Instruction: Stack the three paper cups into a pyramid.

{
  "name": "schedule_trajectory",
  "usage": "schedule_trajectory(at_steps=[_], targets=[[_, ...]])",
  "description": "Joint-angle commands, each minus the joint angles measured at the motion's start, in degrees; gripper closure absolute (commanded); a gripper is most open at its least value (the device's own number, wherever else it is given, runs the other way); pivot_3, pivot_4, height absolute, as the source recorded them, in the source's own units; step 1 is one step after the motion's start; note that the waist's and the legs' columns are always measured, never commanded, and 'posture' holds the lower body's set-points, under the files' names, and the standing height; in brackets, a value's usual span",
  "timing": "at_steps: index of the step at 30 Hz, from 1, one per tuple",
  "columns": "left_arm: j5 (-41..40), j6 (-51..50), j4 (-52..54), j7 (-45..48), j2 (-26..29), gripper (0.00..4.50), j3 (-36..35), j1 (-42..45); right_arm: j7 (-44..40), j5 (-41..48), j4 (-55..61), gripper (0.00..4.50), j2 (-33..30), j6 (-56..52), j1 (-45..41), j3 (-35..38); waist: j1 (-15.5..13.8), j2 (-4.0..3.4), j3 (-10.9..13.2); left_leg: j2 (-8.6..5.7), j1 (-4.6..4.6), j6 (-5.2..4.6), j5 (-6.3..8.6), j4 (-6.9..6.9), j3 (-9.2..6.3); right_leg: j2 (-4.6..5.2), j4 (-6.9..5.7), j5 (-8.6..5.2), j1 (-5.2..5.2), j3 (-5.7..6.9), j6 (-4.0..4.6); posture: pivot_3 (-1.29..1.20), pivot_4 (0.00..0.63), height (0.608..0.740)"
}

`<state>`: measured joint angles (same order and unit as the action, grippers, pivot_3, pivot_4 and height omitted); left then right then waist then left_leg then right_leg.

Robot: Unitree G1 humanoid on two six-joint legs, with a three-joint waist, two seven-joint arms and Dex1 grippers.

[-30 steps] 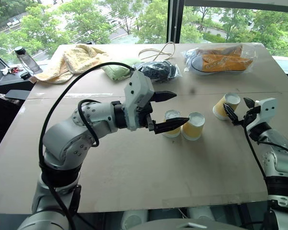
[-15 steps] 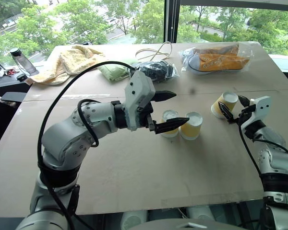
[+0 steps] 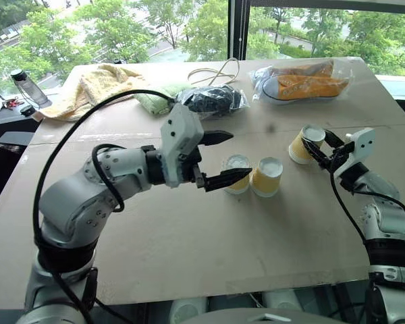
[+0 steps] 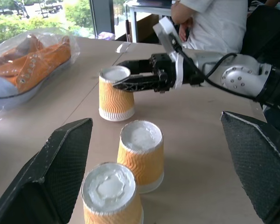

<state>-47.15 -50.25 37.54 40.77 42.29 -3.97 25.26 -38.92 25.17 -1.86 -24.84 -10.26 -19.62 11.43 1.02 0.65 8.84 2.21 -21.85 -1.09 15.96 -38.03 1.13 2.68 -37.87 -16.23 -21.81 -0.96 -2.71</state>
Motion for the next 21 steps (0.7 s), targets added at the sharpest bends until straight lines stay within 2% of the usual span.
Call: schedule_trajectory(at_steps=[1,5,10,21], targets=[[-1.2,1.9,2.0,4.8,5.2,0.0,-6.2,-4.8,-3.5,12.9,15.0,2.37,-3.5,-12.9,-3.7,-1.0,0.1,-0.09,0.1,0.02,0.0,0.0,0.0,0.03,0.01,-0.01,-0.02,0.0,-0.04,0.0,0.0,0.0,0.15,0.74],[-1.0,4.5,2.3,9.3,8.9,0.0,-9.0,-10.2,-5.1,18.0,20.7,2.37,-6.4,-21.0,-5.1,-3.2,-0.5,-0.03,0.1,0.05,-0.03,-0.14,0.08,0.07,-0.1,0.0,0.01,0.0,-0.07,0.07,0.01,0.0,0.15,0.74],[0.2,7.3,1.8,10.9,10.0,0.0,-9.8,-12.9,-6.4,20.9,23.9,2.37,-7.6,-27.0,-6.2,-6.8,-0.9,0.02,0.1,-0.06,-0.12,-0.17,0.1,0.02,-0.05,0.16,0.08,-0.01,-0.06,0.07,0.02,0.0,0.15,0.74],[-1.9,8.5,2.4,9.0,9.4,0.0,-10.0,-12.7,-8.7,17.7,23.0,2.37,-9.1,-26.3,-6.7,-8.3,-0.4,0.08,0.2,-0.04,-0.13,-0.18,0.1,0.04,-0.04,0.09,0.11,0.0,-0.09,0.08,0.01,0.0,0.15,0.74]])
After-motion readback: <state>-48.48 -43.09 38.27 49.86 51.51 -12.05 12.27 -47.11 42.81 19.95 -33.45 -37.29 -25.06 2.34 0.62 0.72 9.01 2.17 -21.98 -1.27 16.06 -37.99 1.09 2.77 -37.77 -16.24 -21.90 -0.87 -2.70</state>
